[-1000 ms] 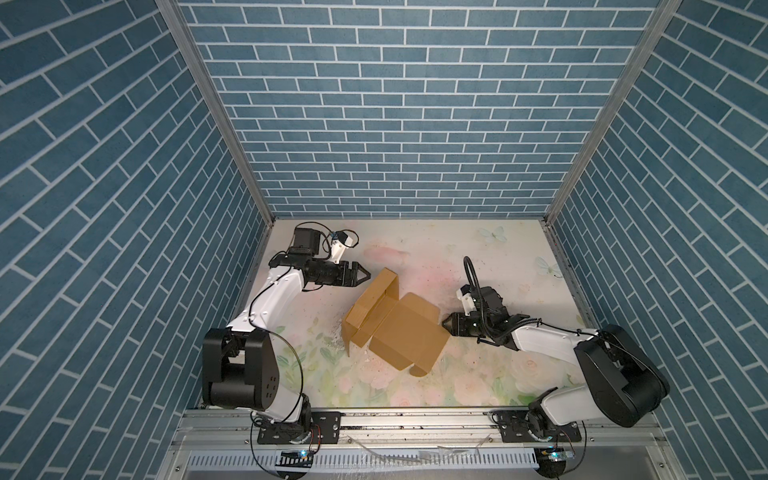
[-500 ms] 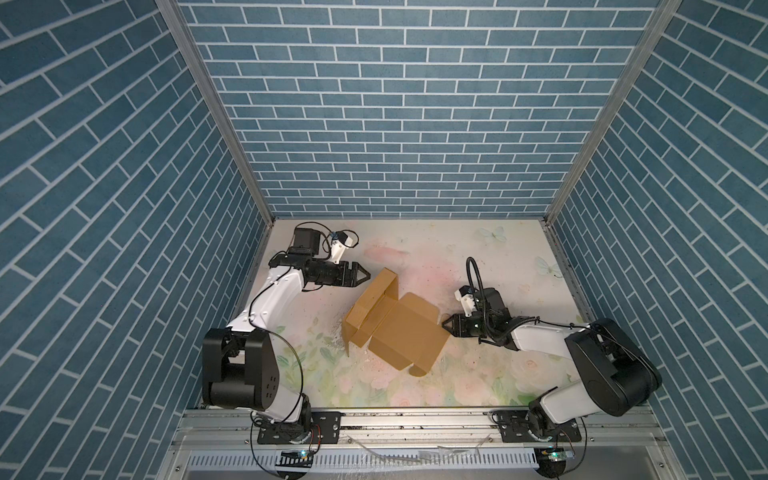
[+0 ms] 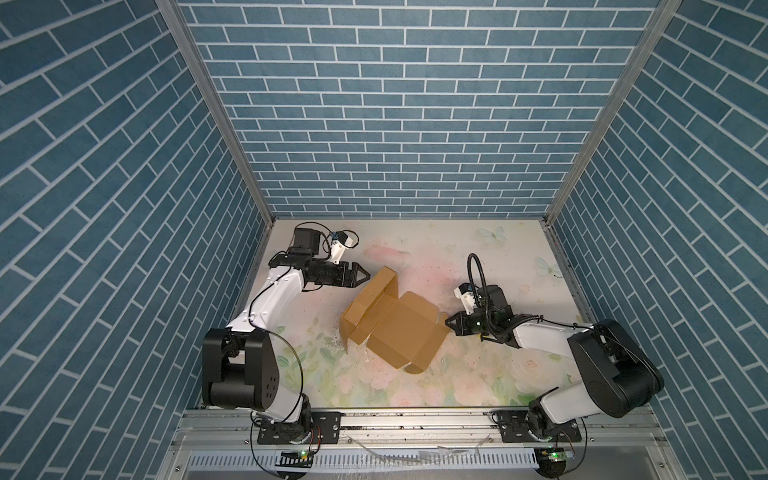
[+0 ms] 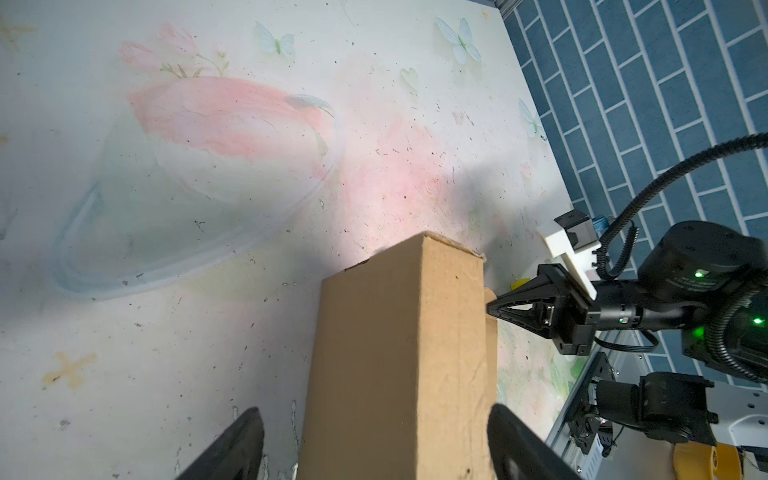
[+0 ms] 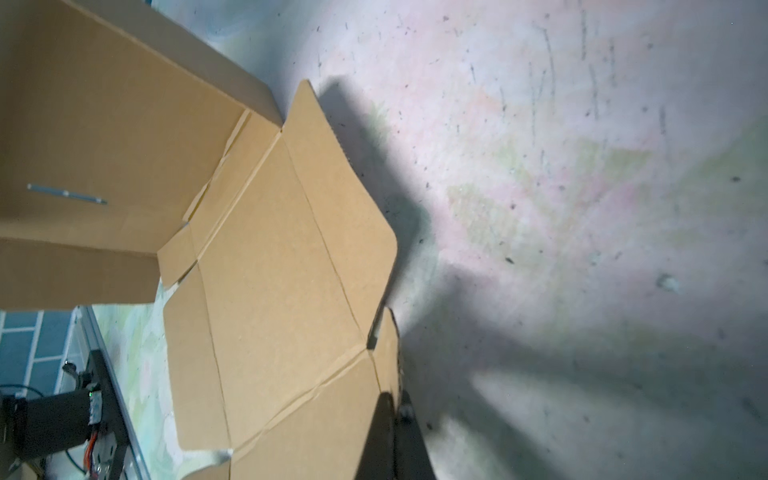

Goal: Fold the paper box

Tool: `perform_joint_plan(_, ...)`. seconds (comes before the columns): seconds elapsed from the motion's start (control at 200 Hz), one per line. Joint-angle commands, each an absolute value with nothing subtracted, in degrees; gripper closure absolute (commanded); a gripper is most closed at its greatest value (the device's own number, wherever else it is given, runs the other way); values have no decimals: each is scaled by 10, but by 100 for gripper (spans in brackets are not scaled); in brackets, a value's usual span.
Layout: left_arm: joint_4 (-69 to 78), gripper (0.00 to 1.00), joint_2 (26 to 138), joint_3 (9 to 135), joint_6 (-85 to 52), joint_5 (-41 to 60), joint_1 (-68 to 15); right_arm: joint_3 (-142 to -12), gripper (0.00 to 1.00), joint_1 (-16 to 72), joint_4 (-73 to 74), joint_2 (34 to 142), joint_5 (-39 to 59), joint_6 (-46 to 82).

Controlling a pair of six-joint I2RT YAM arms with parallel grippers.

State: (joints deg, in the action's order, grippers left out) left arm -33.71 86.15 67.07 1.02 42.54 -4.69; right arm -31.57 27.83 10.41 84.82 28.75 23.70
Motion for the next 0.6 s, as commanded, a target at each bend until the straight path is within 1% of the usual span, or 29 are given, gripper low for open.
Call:
perform_joint_plan(0.0,-355,12,852,694,33,404,-42,-357,100,274,40,824,337,177)
perform_joint_plan(0.07,-360,11,851,705,40,382,-37,-388,100,272,-16,822,352,133)
perform_joint_plan(0.17,-386,11,852,742,51,328,-26,-451,100,265,-132,821,343,68)
perform_joint_plan(0.34,-444,9,865,840,118,330,-24,-560,100,251,-282,822,335,-47)
perform_joint_plan(0.475,-435,9,868,884,141,388,-24,-678,100,234,-408,850,309,-144)
perform_joint_plan(0.525,-412,5,869,887,144,427,-24,-727,100,230,-450,865,305,-184)
perform_joint_plan(0.545,-403,1,870,885,149,451,-24,-743,100,229,-462,872,301,-198)
perform_joint_plan(0.595,-394,0,877,890,178,506,-24,-785,100,227,-491,886,291,-231)
